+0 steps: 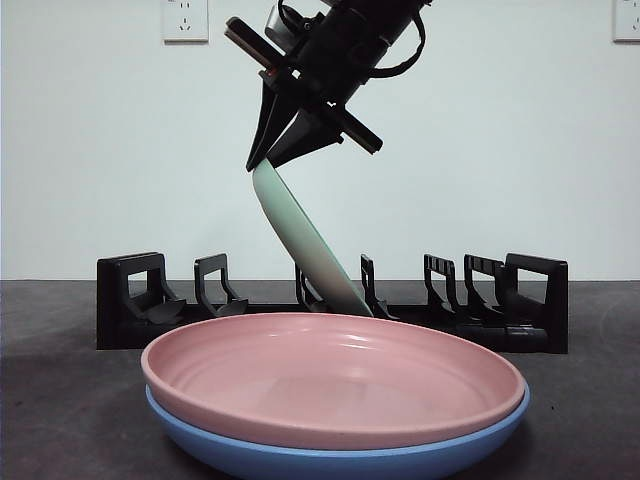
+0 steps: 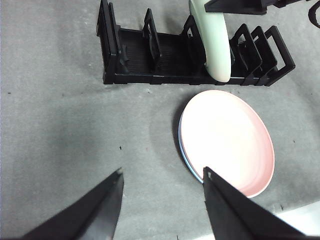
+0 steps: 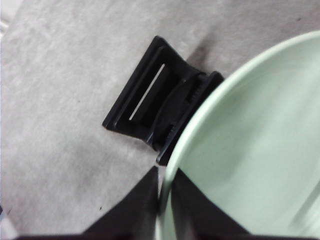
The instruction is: Place the plate
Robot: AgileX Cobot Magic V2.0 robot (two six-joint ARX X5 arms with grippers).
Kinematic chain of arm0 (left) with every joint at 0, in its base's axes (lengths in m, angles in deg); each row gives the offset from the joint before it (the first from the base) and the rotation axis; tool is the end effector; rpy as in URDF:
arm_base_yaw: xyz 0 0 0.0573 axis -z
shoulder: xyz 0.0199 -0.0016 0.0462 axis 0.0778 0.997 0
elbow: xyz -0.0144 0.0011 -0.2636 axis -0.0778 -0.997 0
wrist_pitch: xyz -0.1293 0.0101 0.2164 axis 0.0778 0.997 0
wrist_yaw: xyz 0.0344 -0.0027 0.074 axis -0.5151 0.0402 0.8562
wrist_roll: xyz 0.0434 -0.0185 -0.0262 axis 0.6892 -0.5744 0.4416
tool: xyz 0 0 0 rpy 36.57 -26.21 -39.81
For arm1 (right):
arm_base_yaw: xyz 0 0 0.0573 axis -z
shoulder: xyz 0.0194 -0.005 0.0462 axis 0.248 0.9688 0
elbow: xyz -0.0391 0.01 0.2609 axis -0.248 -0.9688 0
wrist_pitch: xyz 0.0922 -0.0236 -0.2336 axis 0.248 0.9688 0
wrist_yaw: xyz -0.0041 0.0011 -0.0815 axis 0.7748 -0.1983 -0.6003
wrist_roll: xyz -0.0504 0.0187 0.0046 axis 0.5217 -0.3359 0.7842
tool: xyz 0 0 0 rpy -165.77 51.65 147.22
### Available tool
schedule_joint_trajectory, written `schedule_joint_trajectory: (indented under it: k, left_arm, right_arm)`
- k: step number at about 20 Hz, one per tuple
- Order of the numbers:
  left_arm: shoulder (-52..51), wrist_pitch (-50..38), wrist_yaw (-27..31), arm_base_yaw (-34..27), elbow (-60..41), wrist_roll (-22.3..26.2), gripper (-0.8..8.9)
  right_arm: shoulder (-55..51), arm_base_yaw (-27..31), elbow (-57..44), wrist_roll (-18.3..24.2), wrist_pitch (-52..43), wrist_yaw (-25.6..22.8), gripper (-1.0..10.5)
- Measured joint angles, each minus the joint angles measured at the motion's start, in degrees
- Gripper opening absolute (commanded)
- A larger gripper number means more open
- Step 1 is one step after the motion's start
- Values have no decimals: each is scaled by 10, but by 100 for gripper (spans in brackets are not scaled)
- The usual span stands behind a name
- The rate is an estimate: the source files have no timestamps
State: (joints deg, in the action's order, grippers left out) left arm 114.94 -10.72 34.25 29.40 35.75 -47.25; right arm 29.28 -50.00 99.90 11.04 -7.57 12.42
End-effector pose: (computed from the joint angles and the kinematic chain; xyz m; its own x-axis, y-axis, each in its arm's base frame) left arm 0.0441 -0.0279 0.3370 0.6881 -0.3991 -0.6060 0.2235 0.9111 -0.3462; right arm 0.3399 0.2580 0.2923 0.2565 0.6791 -0.6878 -0.5263 0.6950 0.4899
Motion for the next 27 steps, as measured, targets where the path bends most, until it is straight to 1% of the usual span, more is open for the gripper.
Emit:
schedule_joint_trajectory:
  k: [5,8,10,13,15,16,18,19,21,23,25,27]
  left_arm:
    - [0,0,0,0,0,0,253]
    - [0,0,1,0,0,0,253]
    - [0,0,1,0,0,0,253]
    - [0,0,1,0,0,0,253]
    - [0,0,1,0,0,0,253]
    - [0,0,1,0,0,0,253]
    - [0,0,1,0,0,0,253]
    - [0,0,1,0,0,0,253]
    - [0,0,1,0,0,0,253]
    - [0,0,1,0,0,0,253]
    - [0,0,1,0,0,0,253]
    - [0,0,1,0,0,0,253]
  right_arm:
    - [0,1,14,0,21,26,13]
    - [-2,0,64,1,60,40,13]
    - [-14,-5,107,7,108,46,13]
    - [-37,-19,170,30,182,47,13]
    - [-63,-30,188,55,230,45,13]
    - [-81,-40,188,66,255,31,13]
    - [-112,-69,188,87,294,-19,13]
    - [-125,-85,186,94,302,-35,13]
    - [-169,-120,155,105,296,-53,13]
    - [-228,-154,95,107,271,-71,13]
    - [-292,-181,13,107,230,-84,13]
    - [-355,-199,-80,97,179,-88,13]
